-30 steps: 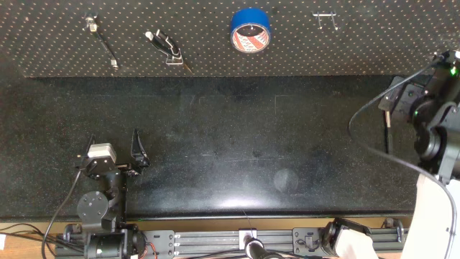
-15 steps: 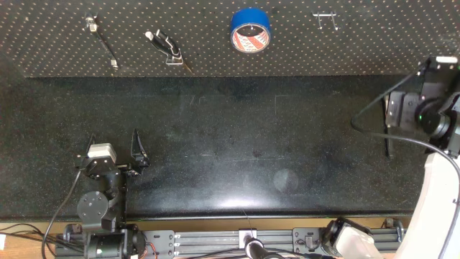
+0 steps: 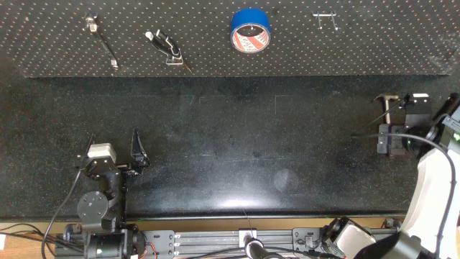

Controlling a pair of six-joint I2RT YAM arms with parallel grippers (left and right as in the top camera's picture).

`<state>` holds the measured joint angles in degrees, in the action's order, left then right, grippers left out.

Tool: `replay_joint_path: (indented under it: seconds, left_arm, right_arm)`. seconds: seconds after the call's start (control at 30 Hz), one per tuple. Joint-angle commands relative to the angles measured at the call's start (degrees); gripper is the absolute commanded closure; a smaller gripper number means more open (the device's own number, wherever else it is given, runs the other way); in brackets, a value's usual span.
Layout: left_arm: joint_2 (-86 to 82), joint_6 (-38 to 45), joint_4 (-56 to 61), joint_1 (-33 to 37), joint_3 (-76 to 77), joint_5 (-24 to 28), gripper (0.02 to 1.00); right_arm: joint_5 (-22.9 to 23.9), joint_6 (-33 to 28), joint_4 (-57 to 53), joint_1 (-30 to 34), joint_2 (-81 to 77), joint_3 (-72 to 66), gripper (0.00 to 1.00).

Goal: Place Tools Onto Pegboard

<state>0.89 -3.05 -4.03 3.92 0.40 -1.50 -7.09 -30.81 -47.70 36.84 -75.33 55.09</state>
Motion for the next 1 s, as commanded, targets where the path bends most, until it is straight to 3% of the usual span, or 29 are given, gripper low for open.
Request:
replay_joint_path:
  seconds: [0.03,0.37,0.67,1.0]
  left_arm:
    - [-0.4,0.1,-0.3,-0.2,-0.1,-1.0,0.023]
    - [-0.4,0.1,-0.3,-0.2,-0.1,-1.1,0.023]
    - [-0.4,0.1,-0.3,-0.2,-0.1,-1.1,0.023]
    - [-0.4,0.1,-0.3,-0.2,-0.1,-1.1,0.023]
  right_arm:
    - [-2.5,-2.5,-0.6,0.2,-5.4,-0.5,0.001]
    - [-2.4,-3.9,0.7,4.1,-10.0,-0.5,0.001]
    - [1.5,-6.4,1.7,4.6,-12.4,-0.5,0.001]
    - [-0.2,-10.1,3.8,4.6,-15.8,-0.5,0.001]
